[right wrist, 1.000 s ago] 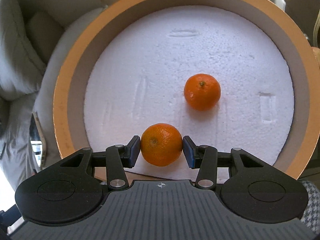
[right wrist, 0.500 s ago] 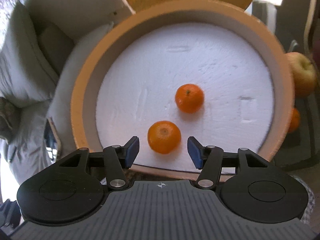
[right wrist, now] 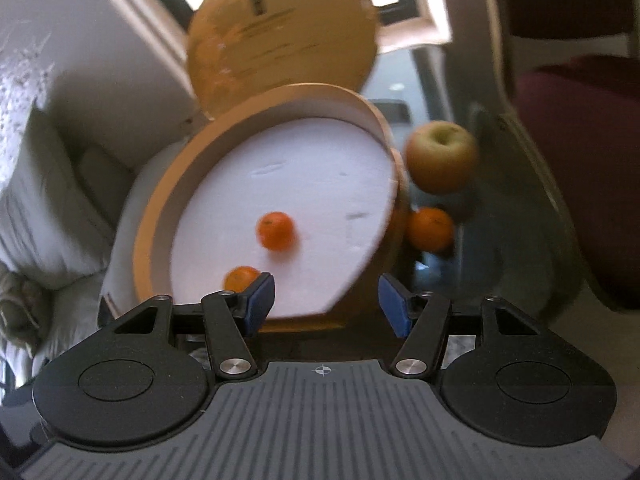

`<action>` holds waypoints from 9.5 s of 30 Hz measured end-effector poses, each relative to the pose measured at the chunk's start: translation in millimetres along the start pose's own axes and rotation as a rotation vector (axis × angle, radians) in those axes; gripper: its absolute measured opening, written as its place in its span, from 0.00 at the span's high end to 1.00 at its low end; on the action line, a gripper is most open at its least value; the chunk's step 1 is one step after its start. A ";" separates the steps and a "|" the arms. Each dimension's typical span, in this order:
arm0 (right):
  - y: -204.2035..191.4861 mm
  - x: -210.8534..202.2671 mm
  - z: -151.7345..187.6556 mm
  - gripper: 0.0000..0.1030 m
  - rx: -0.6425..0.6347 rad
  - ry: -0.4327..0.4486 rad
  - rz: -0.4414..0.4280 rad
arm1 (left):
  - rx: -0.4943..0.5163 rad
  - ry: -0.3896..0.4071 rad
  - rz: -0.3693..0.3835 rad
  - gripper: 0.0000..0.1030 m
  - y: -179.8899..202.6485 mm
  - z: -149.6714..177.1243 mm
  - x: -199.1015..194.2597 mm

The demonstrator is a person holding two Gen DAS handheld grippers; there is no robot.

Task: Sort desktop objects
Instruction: 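Move the right gripper to the last mandarin beside the apple, then grasp the last mandarin with the right gripper and lift it, then set the third mandarin on the foam and open the right gripper, then move the right gripper toward the apple beside the box, then close the right gripper around the yellow-red apple, then lift the apple with the right gripper over the box and lower it onto the foam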

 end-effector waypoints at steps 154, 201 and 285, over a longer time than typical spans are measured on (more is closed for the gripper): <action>41.2 0.3 6.8 0.23 0.127 -0.040 -0.012 | 0.050 -0.004 0.019 0.00 7.2 9.1 -13.3; 97.4 43.1 -61.7 0.15 0.397 0.016 0.032 | -0.012 0.056 0.080 0.00 26.3 -31.9 2.3; -172.8 219.8 -29.3 0.18 -0.273 -0.257 0.061 | -0.391 -0.057 -0.046 0.00 -134.7 12.1 55.6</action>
Point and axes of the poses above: each gripper's, at about its wrist camera, not at the fingertips, and x roughly the way its jaws point, y to its right, z to its underside, the point moved 9 cm from there along x, roughly the way its jaws point, and after that the axes turned 1 degree about -x, right-handed, at the moved point
